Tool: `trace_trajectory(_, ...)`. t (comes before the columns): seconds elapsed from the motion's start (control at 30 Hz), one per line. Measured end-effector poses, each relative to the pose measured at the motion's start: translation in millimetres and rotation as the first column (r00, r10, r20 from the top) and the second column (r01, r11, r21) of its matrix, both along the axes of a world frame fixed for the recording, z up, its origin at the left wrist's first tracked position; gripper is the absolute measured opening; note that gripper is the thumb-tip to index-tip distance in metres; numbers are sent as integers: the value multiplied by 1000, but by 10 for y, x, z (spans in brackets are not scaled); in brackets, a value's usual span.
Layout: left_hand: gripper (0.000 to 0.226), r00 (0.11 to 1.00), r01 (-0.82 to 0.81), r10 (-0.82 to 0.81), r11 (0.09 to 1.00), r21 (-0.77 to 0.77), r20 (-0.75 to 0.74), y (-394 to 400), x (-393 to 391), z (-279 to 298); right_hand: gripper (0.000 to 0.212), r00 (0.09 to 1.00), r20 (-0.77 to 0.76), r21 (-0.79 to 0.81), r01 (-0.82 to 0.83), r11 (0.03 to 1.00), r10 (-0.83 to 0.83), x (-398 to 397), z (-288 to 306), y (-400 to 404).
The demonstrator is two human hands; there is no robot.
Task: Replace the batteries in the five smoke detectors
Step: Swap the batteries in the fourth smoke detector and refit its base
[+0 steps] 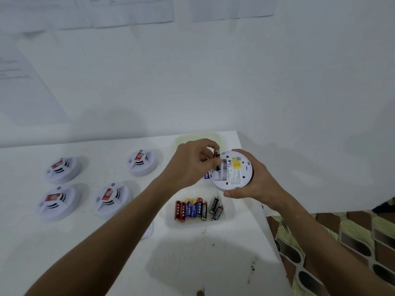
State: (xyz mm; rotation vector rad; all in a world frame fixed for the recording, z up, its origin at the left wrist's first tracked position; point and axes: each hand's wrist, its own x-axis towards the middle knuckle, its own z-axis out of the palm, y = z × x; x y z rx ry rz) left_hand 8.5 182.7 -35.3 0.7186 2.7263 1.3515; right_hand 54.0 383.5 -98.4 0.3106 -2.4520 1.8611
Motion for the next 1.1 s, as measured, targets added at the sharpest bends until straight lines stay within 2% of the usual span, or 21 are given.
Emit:
trace_trajectory(0.2,18,969,18,-30,998,-52,-246,-6,154,-110,84,1000,-13,-15,3,1000,-3,76,34,-16)
trace_trajectory(0.27,16,880,60,-121,988,-146,-460,-27,214,-218,84,1000,-9,-23,19,1000,-19,99,33,-7)
trace_trajectory(0.33,16,731,83,-246,958,-275,-636,-76,241,-355,84,999,-3,-34,37,999,-37,124,23,-2)
trace_trajectory(0.4,21,662,106,-304,943,-316,-685,-120,259,-472,84,999,2,-44,51,998,-51,147,26,-2)
trace_trajectory(0.47,24,649,127,-296,950,-284,-700,-131,277,-510,83,998,2,-52,57,997,-57,158,29,2)
trace_trajectory(0.53,20,676,140,-252,967,-215,-692,-116,286,-489,82,998,0,-49,57,997,-57,164,33,2)
trace_trajectory(0.63,16,845,148,-137,989,-20,-517,-97,306,-428,84,999,0,-45,49,998,-49,173,24,-26)
trace_trajectory(0.7,11,942,96,-71,994,60,-329,-90,323,-405,83,999,1,-59,43,997,-43,180,29,-46)
trace_trajectory(0.77,15,993,18,-1,990,140,-118,-83,327,-365,82,1000,-8,-70,30,997,-30,176,43,-47)
trace_trajectory(0.83,38,992,-48,22,976,211,125,-100,308,-297,82,1000,-10,-67,14,998,-15,170,63,-36)
trace_trajectory(0.9,61,944,-71,-2,975,210,330,-130,276,-241,82,1000,-9,-56,-1,998,1,162,63,-22)
trace_trajectory(1.0,64,891,-79,-24,975,206,454,-144,236,-222,81,1000,-4,-38,-18,999,18,148,70,-13)
trace_trajectory(1.1,60,852,-114,-62,947,301,521,-118,177,-240,84,1000,-7,-32,-22,999,22,120,82,-12)
